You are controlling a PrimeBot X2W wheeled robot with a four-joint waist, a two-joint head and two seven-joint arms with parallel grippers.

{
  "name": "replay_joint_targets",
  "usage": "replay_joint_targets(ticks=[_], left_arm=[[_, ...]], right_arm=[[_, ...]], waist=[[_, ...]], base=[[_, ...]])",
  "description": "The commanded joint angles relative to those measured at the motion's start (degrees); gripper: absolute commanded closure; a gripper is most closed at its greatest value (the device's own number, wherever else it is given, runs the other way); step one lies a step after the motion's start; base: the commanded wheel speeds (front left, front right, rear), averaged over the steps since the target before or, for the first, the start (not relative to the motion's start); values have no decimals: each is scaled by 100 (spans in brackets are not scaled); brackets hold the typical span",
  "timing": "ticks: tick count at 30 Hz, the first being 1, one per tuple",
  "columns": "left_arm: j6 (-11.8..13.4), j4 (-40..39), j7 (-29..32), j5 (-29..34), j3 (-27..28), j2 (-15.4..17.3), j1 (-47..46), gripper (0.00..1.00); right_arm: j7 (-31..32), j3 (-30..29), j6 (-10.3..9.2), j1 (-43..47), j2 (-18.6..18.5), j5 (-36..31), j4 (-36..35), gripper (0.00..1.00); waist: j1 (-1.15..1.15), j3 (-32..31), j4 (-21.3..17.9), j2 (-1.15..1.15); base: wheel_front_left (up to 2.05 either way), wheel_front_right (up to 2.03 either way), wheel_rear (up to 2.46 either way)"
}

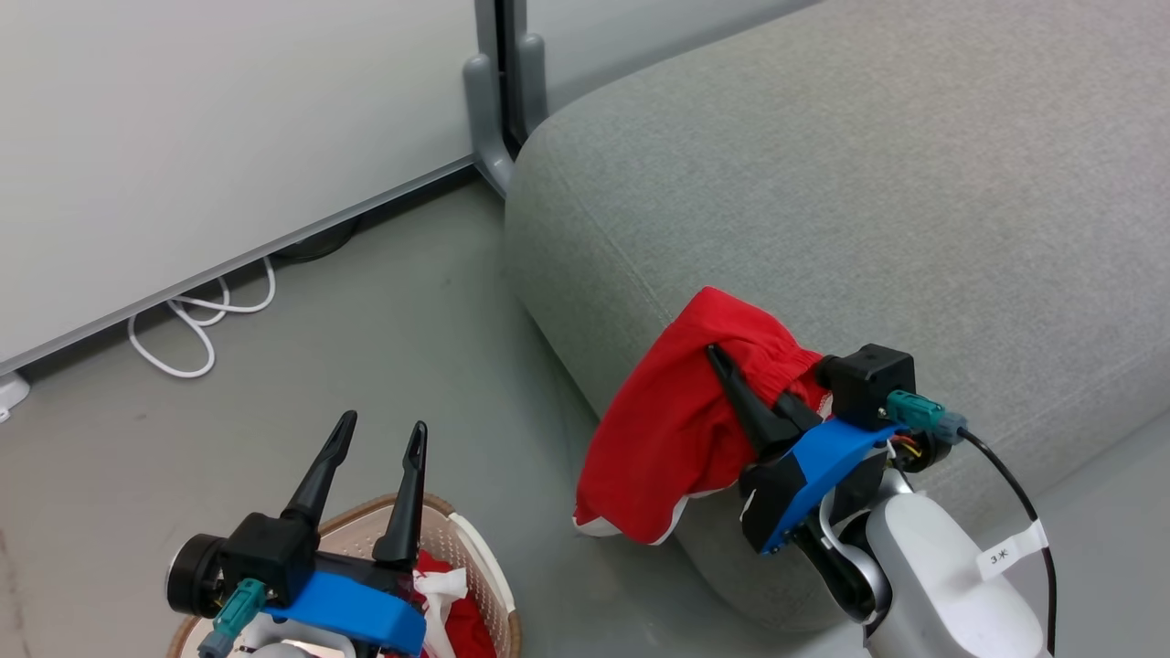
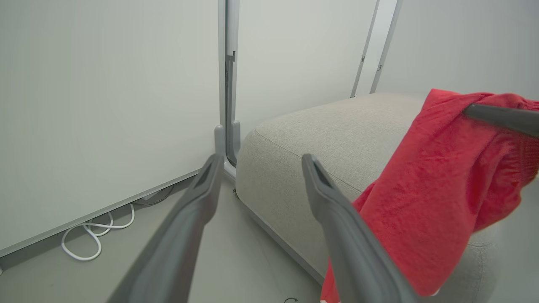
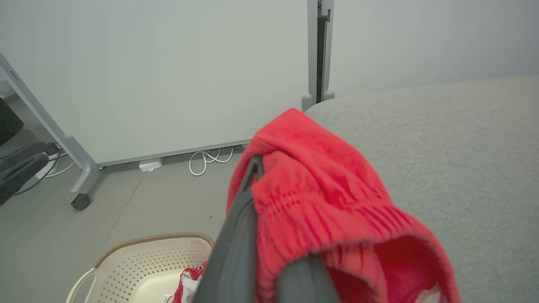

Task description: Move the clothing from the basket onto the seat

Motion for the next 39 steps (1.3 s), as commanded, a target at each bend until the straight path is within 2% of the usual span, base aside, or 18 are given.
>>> replay_joint_targets(ticks=[1, 8, 16, 23, 28, 34, 39], left_arm=[[-39, 17, -27, -3, 2, 23, -86, 0], [-41, 4, -27, -41, -102, 84, -137, 0], [-41, -98, -27, -22, -203, 173, -372, 0], [-25, -321, -27, 8, -374, 289, -841, 0], [-25, -587, -26, 39, -423, 501, -1152, 0], [-25, -860, -26, 95, -470, 783, -1488, 0], [-25, -1071, -27, 130, -536, 942, -1700, 0]], right_arm=[[-33, 16, 3, 72, 24, 8, -17, 100], [-28, -2, 3, -79, 49, -18, 23, 100], [-56, -317, 3, -710, -57, 128, 63, 100], [11, -1063, 3, -1878, -432, 539, 230, 100], [135, -1747, 3, -2809, -1008, 673, 421, 100], [143, -2465, 3, -3694, -1664, 206, 742, 100], [-86, -3289, 3, -4082, -1802, -97, 1249, 100]], waist=[[0, 14, -107, 0], [0, 91, -144, 0], [0, 496, 137, 0], [0, 1261, 571, 0], [0, 1989, 872, 0], [0, 2842, 1133, 0], [0, 3300, 1276, 0]], base=[[0, 0, 0], [0, 0, 0], [0, 0, 0], [0, 0, 0], [0, 0, 0], [0, 0, 0], [0, 0, 0]])
